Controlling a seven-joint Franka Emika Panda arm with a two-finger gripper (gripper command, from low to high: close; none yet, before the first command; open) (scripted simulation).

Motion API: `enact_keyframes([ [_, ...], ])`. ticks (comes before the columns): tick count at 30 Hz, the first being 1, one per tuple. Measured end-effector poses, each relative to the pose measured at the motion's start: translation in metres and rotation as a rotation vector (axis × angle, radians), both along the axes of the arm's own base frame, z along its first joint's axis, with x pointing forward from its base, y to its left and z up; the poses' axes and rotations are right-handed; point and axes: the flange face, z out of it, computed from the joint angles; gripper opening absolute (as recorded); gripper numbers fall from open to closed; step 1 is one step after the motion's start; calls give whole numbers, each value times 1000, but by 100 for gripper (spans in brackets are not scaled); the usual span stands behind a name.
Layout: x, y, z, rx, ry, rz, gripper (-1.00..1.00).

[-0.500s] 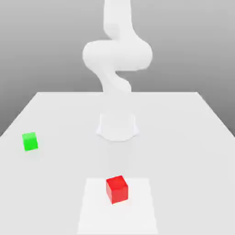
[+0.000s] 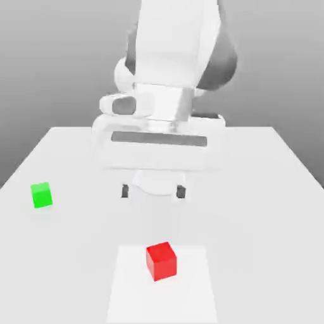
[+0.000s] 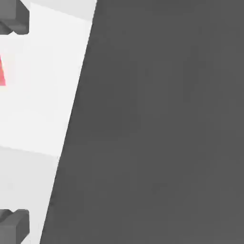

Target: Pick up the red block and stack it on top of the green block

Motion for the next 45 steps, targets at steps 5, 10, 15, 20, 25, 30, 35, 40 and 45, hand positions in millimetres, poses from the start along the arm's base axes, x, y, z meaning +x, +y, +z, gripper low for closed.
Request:
enact_keyframes([
  [5, -36, 5, -79, 59, 127, 71, 0],
  [10, -36, 4, -112, 65, 130, 69, 0],
  [15, -39, 4, -140, 63, 136, 71, -100],
  [20, -40, 4, -144, 62, 138, 72, -100],
  [25, -36, 4, -118, 64, 132, 69, -100],
  [30, -38, 4, -87, 63, 134, 71, -100],
  [35, -49, -60, -73, 62, 134, -140, -100],
  [40, -86, -164, -64, 71, 123, -506, -100],
  [45, -139, -236, -55, 86, 108, -822, -100],
])
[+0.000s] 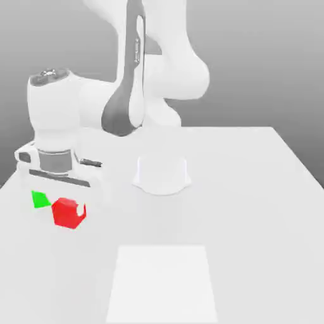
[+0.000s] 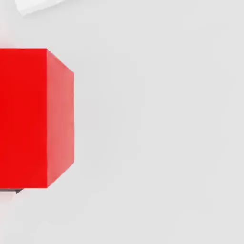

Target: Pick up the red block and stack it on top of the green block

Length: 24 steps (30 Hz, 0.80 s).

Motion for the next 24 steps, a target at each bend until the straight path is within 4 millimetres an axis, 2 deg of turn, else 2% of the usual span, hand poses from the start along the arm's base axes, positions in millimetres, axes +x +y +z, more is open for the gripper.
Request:
enact_keyframes([
  [5, -75, -61, 8, 3, -9, -340, -100],
  [10, -160, -99, 13, 15, -26, -674, -100],
  [12, -172, -104, 2, 19, -30, -720, -100],
  [17, -174, -104, -43, 20, -31, -731, -100],
  [18, -175, -104, -49, 19, -30, -732, 100],
  [24, -176, -104, -52, 19, -30, -734, 100],
])
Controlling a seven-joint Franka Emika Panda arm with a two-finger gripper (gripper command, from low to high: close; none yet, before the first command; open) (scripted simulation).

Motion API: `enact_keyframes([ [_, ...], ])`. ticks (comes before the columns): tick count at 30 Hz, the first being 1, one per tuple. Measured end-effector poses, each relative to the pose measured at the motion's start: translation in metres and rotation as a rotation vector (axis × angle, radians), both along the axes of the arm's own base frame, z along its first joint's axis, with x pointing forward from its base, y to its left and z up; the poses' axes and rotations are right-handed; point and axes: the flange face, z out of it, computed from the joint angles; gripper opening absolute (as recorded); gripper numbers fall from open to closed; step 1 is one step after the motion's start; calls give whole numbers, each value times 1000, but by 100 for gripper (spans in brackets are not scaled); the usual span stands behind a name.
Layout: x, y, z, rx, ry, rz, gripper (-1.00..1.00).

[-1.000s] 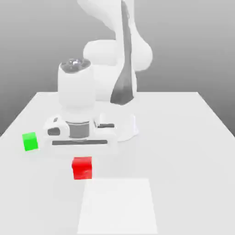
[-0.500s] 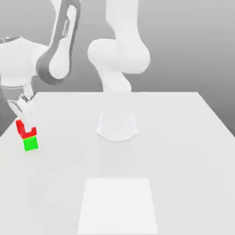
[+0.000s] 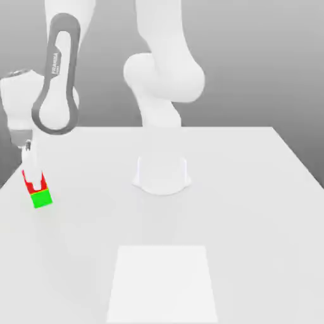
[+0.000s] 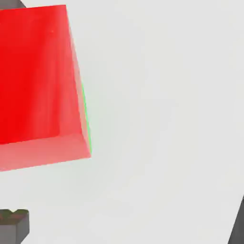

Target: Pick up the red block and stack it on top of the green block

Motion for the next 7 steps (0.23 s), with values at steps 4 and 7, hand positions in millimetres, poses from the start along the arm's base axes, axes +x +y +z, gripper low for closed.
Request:
enact_keyframes([
  [4, -2, -3, 26, 2, -3, -7, 100],
  [7, 0, -1, 53, 1, -3, -2, 100],
])
